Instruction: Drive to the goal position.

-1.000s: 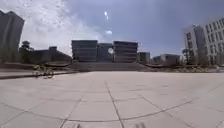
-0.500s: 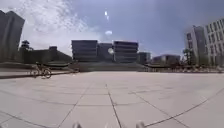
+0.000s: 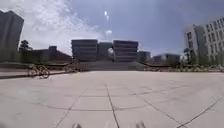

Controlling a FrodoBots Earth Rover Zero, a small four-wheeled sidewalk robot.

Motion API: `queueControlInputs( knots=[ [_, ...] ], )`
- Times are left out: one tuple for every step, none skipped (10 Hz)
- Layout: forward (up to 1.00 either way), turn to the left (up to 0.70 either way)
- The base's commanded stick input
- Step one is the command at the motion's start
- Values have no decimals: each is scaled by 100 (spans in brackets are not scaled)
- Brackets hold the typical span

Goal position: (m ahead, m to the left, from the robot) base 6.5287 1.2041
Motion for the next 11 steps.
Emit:
queueControlInputs(
  knots=[
    [45,3],
    [45,3],
    [45,3],
    [45,3],
    [45,3],
    [45,3],
    [45,3],
    [45,3],
    [45,3],
    [45,3],
    [45,3]
  ],
)
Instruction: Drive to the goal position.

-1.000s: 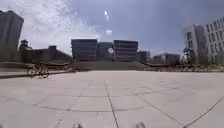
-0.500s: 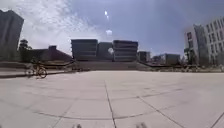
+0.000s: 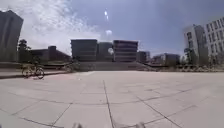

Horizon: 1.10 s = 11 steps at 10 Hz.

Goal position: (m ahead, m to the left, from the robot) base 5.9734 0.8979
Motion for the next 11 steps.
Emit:
queueControlInputs(
  knots=[
    [45,3],
    [45,3],
    [45,3],
    [45,3],
    [45,3],
    [45,3],
    [45,3],
    [45,3],
    [45,3],
    [45,3],
    [45,3]
  ],
)
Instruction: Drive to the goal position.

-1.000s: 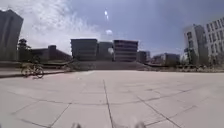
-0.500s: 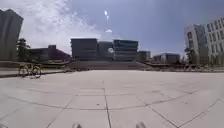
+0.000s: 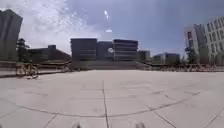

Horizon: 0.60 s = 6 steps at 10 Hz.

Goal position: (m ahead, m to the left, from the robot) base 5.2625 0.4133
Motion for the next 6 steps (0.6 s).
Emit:
queueControlInputs(
  knots=[
    [45,3],
    [45,3],
    [45,3],
    [45,3],
    [45,3],
    [45,3]
  ],
)
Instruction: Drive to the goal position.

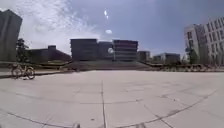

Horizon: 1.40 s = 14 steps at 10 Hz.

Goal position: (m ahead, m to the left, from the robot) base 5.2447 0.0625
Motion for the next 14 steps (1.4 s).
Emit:
queueControlInputs(
  knots=[
    [45,3],
    [45,3],
    [45,3],
    [45,3],
    [45,3],
    [45,3],
    [45,3],
    [45,3],
    [45,3],
    [45,3],
    [45,3],
    [45,3],
    [45,3],
    [45,3]
  ],
)
